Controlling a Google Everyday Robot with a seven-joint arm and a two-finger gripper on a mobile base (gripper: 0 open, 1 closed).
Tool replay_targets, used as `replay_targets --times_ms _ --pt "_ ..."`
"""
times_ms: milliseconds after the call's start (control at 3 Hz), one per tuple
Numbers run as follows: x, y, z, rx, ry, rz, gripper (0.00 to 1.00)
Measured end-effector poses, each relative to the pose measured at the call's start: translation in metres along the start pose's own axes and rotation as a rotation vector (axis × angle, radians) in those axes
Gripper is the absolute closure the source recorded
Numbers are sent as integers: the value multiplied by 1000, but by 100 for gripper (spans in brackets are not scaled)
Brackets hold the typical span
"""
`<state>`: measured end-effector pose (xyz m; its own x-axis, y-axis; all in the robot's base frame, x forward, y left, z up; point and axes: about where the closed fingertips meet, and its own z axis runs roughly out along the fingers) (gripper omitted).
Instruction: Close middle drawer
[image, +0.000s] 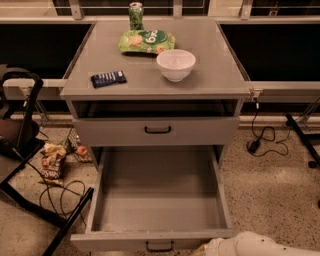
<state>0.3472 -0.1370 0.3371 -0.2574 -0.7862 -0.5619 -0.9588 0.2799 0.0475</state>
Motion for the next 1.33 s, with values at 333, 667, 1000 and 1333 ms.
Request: replay_targets --times_ms 333,667,1000,1333 --pt "-15 -17 -4 43 -63 -13 100" --pt "-33 -38 -7 74 -119 -28 100" --pt "-52 -61 -10 96 -157 -43 100" --pt "-62 -75 -10 102 -168 -47 100"
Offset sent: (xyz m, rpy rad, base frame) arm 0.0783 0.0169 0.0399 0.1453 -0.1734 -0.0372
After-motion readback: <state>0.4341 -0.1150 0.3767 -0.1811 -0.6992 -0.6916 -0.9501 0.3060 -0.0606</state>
